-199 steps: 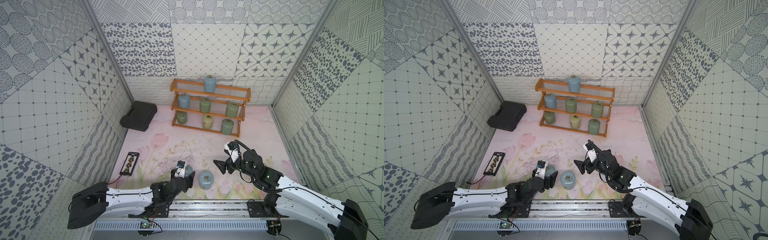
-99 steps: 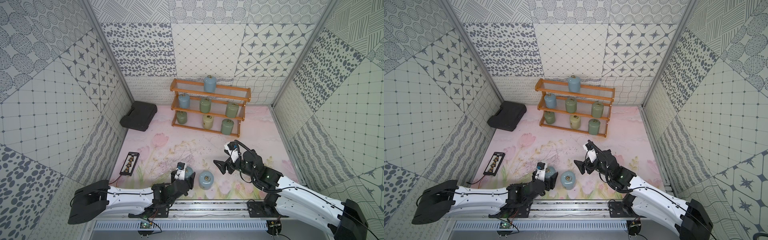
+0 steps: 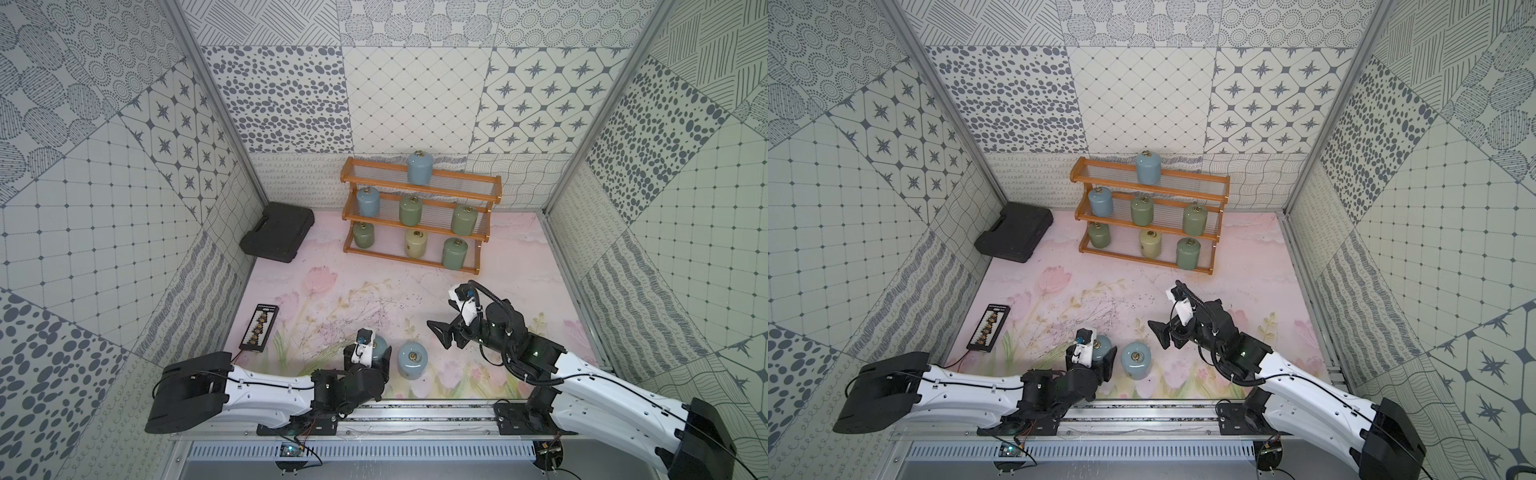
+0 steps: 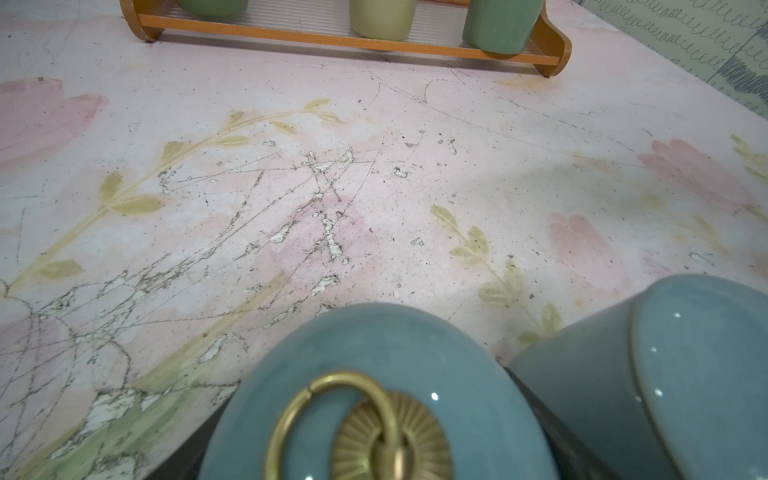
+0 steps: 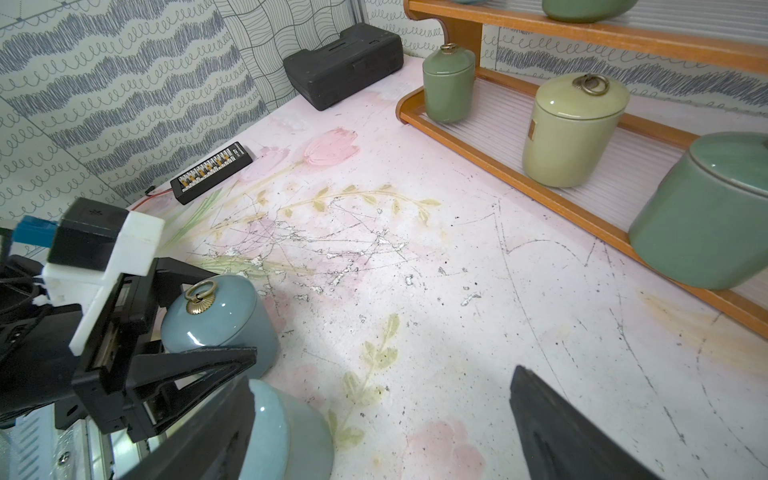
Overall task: Remove the tea canisters from the shelf
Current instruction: Place the tea canister at the center of the board.
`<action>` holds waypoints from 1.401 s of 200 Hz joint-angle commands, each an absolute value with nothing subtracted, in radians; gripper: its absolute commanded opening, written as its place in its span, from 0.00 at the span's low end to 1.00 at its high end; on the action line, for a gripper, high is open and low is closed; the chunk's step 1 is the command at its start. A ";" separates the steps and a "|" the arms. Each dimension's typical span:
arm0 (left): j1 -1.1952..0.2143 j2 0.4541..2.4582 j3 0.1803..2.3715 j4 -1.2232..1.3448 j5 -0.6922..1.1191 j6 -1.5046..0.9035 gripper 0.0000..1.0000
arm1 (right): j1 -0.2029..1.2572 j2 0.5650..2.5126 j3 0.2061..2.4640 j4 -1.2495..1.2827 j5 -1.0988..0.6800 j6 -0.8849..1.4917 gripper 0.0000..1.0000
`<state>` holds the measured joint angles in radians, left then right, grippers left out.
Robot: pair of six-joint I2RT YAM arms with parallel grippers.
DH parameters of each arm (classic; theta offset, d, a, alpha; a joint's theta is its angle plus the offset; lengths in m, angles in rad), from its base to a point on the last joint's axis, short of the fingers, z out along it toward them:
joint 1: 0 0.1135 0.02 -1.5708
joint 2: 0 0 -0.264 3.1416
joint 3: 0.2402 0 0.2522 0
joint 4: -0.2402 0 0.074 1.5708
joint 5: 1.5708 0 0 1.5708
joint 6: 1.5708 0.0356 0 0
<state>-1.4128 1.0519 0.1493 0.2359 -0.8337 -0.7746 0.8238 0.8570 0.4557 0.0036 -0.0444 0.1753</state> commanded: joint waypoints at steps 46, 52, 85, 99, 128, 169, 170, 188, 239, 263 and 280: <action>-1.469 1.095 0.156 0.112 -0.846 -0.873 0.84 | 0.824 0.833 0.434 0.035 -0.049 0.167 1.00; -1.470 1.093 0.156 0.111 -0.848 -0.874 0.84 | 0.823 0.831 0.433 0.034 -0.049 0.167 1.00; -1.474 1.091 0.156 0.107 -0.848 -0.875 0.84 | 0.823 0.821 0.429 0.032 -0.044 0.171 1.00; -1.477 1.091 0.156 0.103 -0.848 -0.881 0.85 | 0.823 0.818 0.425 0.031 -0.045 0.172 0.99; -1.482 1.090 0.156 0.097 -0.854 -0.887 0.86 | 0.824 0.818 0.423 0.031 -0.043 0.172 1.00; -1.485 1.082 0.156 0.095 -0.858 -0.878 0.88 | 0.824 0.819 0.423 0.031 -0.042 0.170 1.00; -1.485 1.082 0.156 0.095 -0.858 -0.878 0.88 | 0.824 0.819 0.423 0.031 -0.042 0.170 1.00; -1.485 1.068 0.156 0.092 -0.858 -0.870 0.89 | 0.823 0.819 0.423 0.031 -0.041 0.170 0.99; -1.489 1.022 0.199 0.041 -0.864 -0.854 0.92 | 0.823 0.825 0.423 0.031 -0.043 0.172 0.99; -1.489 1.004 0.225 0.004 -0.865 -0.827 0.94 | 0.823 0.828 0.422 0.034 -0.048 0.174 1.00; -1.489 0.987 0.236 -0.014 -0.871 -0.821 0.94 | 0.823 0.828 0.422 0.035 -0.049 0.175 1.00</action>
